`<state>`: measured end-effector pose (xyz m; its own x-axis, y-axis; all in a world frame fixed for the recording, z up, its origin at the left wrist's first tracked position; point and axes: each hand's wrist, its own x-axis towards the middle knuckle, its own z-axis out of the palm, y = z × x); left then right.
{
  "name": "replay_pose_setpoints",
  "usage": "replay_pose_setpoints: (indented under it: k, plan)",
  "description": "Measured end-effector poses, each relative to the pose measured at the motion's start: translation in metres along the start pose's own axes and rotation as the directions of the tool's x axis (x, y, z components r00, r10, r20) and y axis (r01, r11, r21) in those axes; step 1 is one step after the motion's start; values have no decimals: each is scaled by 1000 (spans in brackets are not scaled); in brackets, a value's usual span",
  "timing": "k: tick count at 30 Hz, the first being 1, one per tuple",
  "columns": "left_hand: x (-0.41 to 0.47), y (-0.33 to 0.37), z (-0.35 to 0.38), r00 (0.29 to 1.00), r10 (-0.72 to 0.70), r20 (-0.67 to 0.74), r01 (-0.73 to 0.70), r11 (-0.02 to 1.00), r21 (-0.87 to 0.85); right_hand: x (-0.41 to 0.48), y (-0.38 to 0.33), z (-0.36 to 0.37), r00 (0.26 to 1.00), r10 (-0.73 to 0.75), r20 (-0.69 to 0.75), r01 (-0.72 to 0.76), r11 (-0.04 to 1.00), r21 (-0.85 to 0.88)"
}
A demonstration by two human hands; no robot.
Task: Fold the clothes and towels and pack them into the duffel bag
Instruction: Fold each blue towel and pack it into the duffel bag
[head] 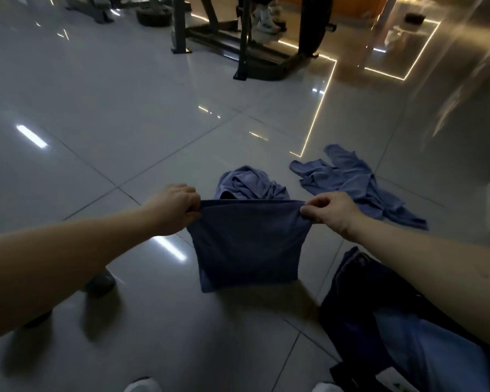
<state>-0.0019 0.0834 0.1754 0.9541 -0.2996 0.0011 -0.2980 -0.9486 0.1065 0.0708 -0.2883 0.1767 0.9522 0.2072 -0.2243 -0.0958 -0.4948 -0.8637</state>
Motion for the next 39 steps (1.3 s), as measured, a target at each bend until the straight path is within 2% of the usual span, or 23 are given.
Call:
replay_pose_setpoints:
  k: [3,6,9,17,33,39]
  plan:
    - [-18,7,-3,1000,-17,-3,16,996,-90,-16,-3,-2,1000,-29,-8,29,999,-37]
    - [-28,8,-7,995,-94,-21,83,946,-314,-27,-9,-11,998,-60,-21,58,996,-63]
    - [-27,12,-11,996,-78,-46,56,928,-369,-31,-14,-17,991,-118,-58,113,990,-90]
    - [-25,17,-9,989,-90,-114,53,955,-291,-35,-7,-25,963,-234,-131,213,964,-159]
    - [-8,5,-28,974,-157,-162,101,945,-311,-29,-7,-29,917,-364,-160,304,902,-307]
    - [-7,0,-34,978,-117,-174,81,977,-198,-23,-12,-29,850,-517,-97,419,776,-471]
